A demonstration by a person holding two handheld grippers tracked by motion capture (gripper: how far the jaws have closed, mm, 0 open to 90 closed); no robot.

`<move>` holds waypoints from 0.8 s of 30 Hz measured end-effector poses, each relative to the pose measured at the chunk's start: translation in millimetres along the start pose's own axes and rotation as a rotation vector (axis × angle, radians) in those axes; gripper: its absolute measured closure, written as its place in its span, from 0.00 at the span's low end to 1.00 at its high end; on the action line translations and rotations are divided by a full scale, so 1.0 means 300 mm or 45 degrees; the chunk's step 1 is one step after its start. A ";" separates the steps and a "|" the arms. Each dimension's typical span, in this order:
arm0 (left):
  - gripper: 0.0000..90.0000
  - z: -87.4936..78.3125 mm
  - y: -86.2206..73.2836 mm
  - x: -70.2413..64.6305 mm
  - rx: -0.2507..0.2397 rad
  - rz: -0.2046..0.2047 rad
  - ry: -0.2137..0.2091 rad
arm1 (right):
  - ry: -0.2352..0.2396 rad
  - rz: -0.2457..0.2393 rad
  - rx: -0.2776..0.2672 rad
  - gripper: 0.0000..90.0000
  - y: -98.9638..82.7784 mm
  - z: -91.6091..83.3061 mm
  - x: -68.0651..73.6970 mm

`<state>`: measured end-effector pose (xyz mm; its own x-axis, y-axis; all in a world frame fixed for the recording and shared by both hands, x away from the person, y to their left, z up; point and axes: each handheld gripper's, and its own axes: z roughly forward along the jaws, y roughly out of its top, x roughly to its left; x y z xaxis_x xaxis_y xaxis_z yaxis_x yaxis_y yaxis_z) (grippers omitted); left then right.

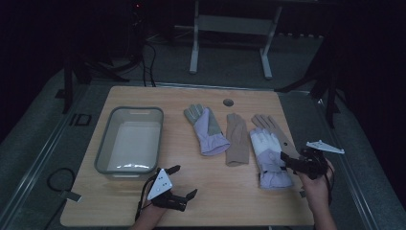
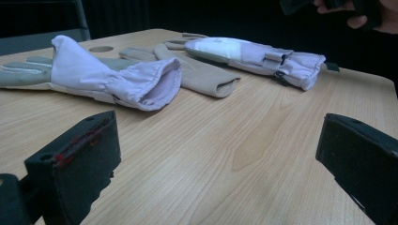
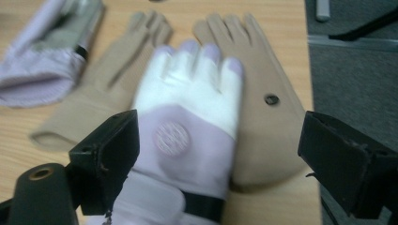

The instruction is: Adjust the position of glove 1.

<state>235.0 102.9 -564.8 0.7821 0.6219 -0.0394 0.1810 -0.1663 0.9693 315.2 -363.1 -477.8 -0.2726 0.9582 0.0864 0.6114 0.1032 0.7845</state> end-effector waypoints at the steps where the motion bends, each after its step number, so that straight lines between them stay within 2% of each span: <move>1: 0.00 0.000 0.000 0.001 0.000 -0.002 0.000 | 0.007 -0.018 -0.005 0.12 0.020 0.003 0.021; 8: 0.00 0.000 0.000 0.001 -0.004 -0.007 -0.001 | 0.051 -0.065 0.016 0.13 0.071 0.026 0.078; 12: 0.00 0.000 0.000 0.002 -0.005 -0.008 -0.002 | 0.070 -0.104 -0.003 0.15 0.103 0.036 0.113; 15: 0.00 0.000 0.000 0.002 -0.005 -0.007 -0.005 | 0.108 -0.143 -0.003 0.18 0.135 0.047 0.147; 24: 0.00 -0.001 0.000 0.003 -0.005 -0.008 -0.010 | 0.161 -0.197 0.002 0.23 0.199 0.080 0.222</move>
<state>235.6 103.6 -564.9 0.7858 0.6167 -0.0477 0.1837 -0.1591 0.9700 351.3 -286.8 -440.0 -0.4547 0.8897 0.0412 0.5560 0.2474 0.7935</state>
